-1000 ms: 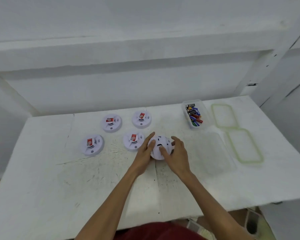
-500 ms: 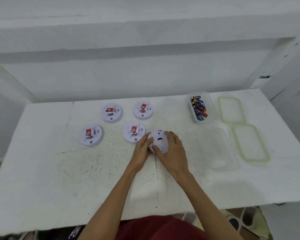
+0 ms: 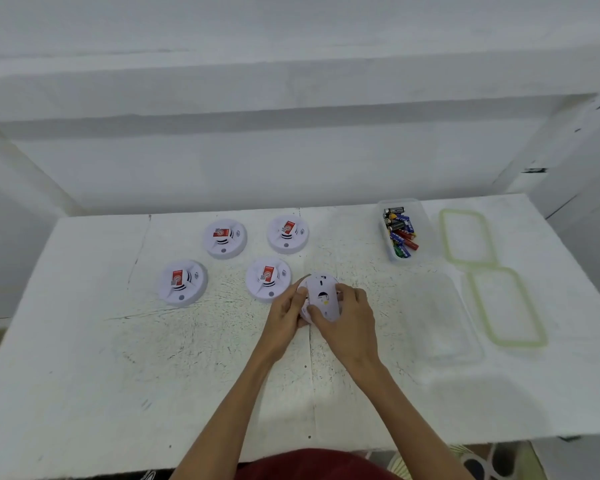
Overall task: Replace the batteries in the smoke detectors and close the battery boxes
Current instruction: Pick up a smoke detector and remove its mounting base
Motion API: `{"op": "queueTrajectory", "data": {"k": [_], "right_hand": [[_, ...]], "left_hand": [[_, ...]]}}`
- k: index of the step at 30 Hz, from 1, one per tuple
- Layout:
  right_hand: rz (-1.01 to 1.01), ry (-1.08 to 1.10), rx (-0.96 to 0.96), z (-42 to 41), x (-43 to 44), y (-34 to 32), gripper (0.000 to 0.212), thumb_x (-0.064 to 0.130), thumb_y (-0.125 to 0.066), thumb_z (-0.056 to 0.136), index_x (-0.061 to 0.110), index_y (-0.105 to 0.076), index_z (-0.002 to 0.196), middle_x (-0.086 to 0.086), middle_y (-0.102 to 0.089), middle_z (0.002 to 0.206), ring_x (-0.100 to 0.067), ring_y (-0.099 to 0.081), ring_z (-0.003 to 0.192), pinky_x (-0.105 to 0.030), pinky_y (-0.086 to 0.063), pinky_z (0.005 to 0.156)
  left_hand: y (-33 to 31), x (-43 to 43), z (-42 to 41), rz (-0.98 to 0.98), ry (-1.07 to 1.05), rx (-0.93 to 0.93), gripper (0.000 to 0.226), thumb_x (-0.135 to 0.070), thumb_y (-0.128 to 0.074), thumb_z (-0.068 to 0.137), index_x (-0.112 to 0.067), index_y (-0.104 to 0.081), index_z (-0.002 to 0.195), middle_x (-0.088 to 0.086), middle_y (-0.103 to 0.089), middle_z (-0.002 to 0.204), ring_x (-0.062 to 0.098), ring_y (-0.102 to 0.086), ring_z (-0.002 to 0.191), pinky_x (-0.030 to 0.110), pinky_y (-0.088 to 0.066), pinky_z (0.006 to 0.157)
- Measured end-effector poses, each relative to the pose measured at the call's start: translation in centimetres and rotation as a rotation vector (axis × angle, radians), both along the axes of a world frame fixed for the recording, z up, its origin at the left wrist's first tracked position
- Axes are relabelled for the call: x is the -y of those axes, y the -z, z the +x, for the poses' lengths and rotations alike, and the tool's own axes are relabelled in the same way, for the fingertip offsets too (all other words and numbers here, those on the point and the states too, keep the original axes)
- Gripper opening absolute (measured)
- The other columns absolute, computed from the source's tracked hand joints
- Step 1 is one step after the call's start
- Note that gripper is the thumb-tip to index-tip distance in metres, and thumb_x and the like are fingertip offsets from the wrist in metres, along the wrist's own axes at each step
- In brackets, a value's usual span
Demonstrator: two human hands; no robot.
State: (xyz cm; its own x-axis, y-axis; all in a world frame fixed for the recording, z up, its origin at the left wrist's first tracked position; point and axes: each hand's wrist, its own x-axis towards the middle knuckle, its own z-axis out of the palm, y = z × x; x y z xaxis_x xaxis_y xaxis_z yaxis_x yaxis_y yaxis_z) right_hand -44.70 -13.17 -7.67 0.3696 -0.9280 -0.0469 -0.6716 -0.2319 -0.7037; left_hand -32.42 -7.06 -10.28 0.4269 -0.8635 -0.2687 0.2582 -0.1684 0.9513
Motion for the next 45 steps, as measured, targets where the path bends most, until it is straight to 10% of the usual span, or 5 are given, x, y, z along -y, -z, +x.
{"op": "queueTrajectory", "data": {"k": [18,45], "right_hand": [[-0.009,-0.053,0.032,0.6,0.1,0.1,0.07,0.051,-0.07,0.083,0.021,-0.046,0.141,-0.001,-0.049,0.126,-0.018,-0.051,0.113,-0.026,-0.053,0.083],[-0.13,-0.146,-0.03,1.3,1.5,0.4,0.069,0.048,-0.073,0.071,0.014,-0.053,0.128,-0.001,-0.051,0.117,-0.016,-0.046,0.104,-0.022,-0.04,0.076]], "left_hand": [[0.1,-0.1,1.3,-0.029,-0.041,-0.417,0.032,-0.017,-0.06,0.096,-0.022,-0.078,0.121,0.015,-0.071,0.131,0.026,-0.071,0.116,0.041,-0.061,0.095],[0.4,0.0,1.5,-0.079,-0.067,-0.533,0.043,-0.023,-0.056,0.098,-0.01,-0.061,0.138,0.018,-0.066,0.138,0.03,-0.065,0.126,0.039,-0.061,0.094]]}}
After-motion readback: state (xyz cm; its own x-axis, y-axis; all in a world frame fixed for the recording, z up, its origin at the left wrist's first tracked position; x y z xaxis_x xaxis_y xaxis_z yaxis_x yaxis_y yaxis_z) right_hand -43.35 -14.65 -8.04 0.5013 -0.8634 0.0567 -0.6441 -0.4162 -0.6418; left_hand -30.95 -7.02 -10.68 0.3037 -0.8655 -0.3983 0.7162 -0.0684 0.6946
